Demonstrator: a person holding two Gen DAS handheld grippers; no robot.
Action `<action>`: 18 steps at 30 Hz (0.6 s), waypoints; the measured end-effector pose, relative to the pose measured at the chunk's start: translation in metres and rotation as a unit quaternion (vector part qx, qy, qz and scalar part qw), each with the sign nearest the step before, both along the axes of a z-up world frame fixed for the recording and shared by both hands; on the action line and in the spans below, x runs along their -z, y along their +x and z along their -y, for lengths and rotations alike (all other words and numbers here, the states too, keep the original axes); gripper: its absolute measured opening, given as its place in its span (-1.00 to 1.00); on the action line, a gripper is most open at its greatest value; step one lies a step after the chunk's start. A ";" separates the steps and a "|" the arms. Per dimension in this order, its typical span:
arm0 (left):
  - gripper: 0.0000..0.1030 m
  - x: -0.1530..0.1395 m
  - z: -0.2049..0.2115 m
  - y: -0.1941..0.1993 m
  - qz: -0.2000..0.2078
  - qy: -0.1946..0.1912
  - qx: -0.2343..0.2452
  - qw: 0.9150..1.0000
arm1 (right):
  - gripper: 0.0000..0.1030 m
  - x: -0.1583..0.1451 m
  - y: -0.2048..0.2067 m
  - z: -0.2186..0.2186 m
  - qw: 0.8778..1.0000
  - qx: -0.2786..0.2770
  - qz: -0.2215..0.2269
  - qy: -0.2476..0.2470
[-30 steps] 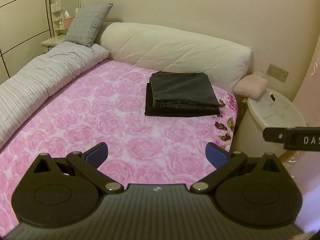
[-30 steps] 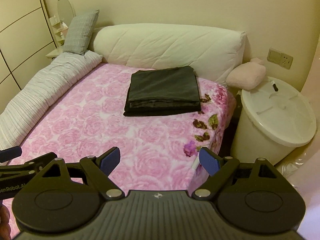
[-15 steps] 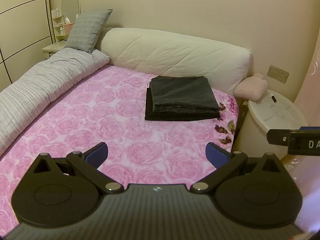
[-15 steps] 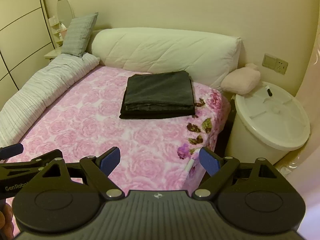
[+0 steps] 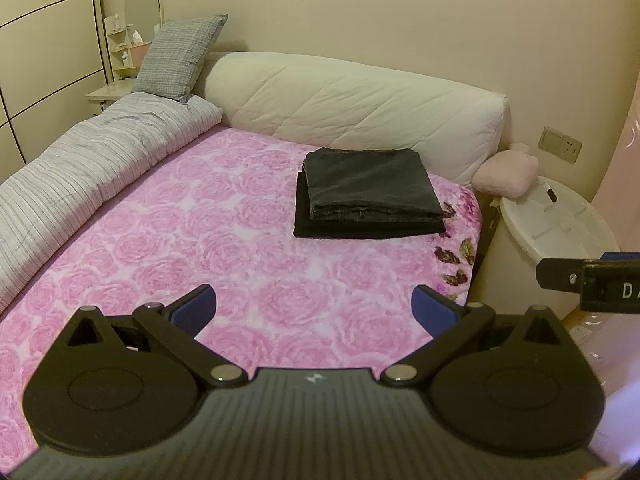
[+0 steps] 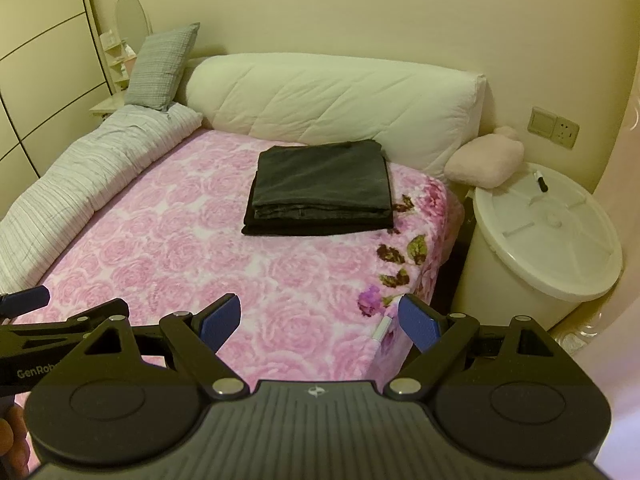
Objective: Fold clothes
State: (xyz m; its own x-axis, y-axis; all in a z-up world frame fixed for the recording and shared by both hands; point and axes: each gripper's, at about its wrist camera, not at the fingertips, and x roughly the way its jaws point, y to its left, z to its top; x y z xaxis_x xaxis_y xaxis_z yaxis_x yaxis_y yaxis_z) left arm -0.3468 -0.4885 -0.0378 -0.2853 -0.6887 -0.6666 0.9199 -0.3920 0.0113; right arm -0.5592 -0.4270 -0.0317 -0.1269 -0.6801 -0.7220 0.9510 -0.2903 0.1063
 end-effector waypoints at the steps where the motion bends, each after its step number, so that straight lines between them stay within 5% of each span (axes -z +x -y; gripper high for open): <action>1: 0.99 0.000 0.000 0.000 0.000 0.000 0.000 1.000 | 0.71 0.000 0.000 0.000 1.000 0.000 0.000 0.000; 18: 0.99 0.003 0.004 0.001 -0.009 -0.002 0.004 1.000 | 0.71 0.003 0.005 0.004 1.000 -0.003 -0.005 0.003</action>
State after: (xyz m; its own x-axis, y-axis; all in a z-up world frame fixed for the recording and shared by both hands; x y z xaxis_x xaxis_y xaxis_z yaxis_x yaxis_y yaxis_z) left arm -0.3457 -0.4926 -0.0412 -0.3028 -0.6886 -0.6589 0.9168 -0.3993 -0.0041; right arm -0.5541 -0.4308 -0.0343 -0.1299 -0.6772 -0.7242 0.9535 -0.2858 0.0962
